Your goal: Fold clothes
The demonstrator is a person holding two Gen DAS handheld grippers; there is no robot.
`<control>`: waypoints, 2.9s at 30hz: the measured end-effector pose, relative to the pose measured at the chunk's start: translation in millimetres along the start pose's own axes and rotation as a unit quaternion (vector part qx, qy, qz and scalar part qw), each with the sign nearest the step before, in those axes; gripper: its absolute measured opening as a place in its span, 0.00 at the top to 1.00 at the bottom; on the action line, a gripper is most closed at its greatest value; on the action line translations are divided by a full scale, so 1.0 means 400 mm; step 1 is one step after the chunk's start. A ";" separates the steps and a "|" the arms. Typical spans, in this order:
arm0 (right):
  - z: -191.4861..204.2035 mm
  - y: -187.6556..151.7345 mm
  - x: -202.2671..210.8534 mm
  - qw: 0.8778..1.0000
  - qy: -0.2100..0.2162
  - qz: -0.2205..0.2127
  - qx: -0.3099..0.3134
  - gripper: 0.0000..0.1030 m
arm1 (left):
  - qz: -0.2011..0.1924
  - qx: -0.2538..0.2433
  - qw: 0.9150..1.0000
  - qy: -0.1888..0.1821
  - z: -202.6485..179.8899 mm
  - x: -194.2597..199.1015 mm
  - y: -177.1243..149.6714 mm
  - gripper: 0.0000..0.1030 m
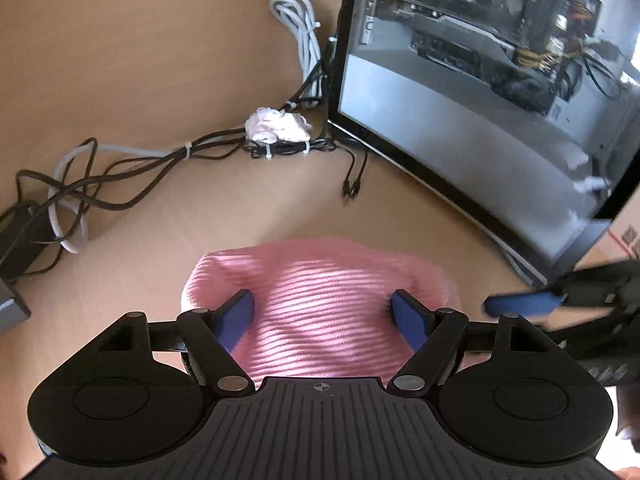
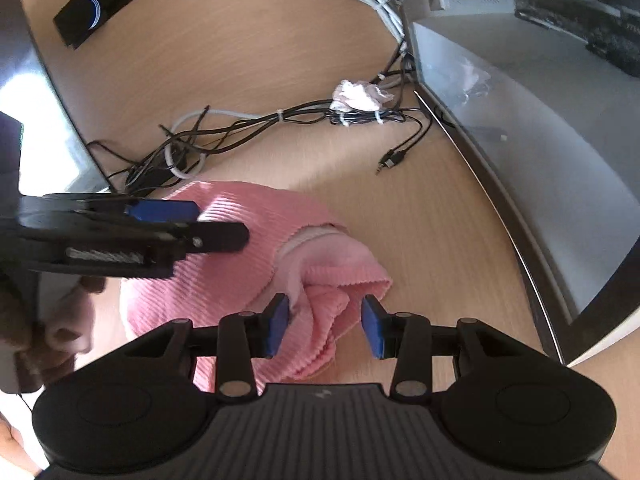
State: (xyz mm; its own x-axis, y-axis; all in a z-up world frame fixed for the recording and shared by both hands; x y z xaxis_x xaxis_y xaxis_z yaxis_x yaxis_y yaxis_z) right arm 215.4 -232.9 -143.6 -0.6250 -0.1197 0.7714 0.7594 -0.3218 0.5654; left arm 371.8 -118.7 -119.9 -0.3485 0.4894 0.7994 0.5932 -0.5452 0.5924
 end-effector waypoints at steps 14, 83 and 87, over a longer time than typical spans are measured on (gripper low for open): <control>0.084 0.093 -0.053 0.983 -0.046 -0.062 0.169 0.62 | -0.024 -0.012 1.000 0.003 -0.071 0.126 -0.095 0.11; 0.226 -0.018 -0.070 0.938 0.069 0.033 0.339 0.67 | -0.018 0.155 0.984 0.081 0.060 0.034 -0.107 0.08; 0.228 -0.009 -0.096 0.941 0.079 0.041 0.327 0.64 | -0.024 0.154 0.984 0.088 0.059 0.046 -0.123 0.08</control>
State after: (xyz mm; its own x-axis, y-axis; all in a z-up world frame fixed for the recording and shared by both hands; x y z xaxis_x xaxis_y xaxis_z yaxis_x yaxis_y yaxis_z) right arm 253.0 -141.4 -148.7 -0.5393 -0.2743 0.7962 0.7222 0.3356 0.6048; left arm 353.2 -66.9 -136.5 -0.4858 0.3683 0.7926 0.7552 -0.2797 0.5929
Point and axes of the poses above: each gripper's, at about its wrist camera, not at the fingertips, and x roughly against the way its jaws point, z to its left, y to its top, the point moved 10 cm from there along -x, roughly the way its jaws point, and after that the axes turned 6 degrees about z, right-handed, at the moved point
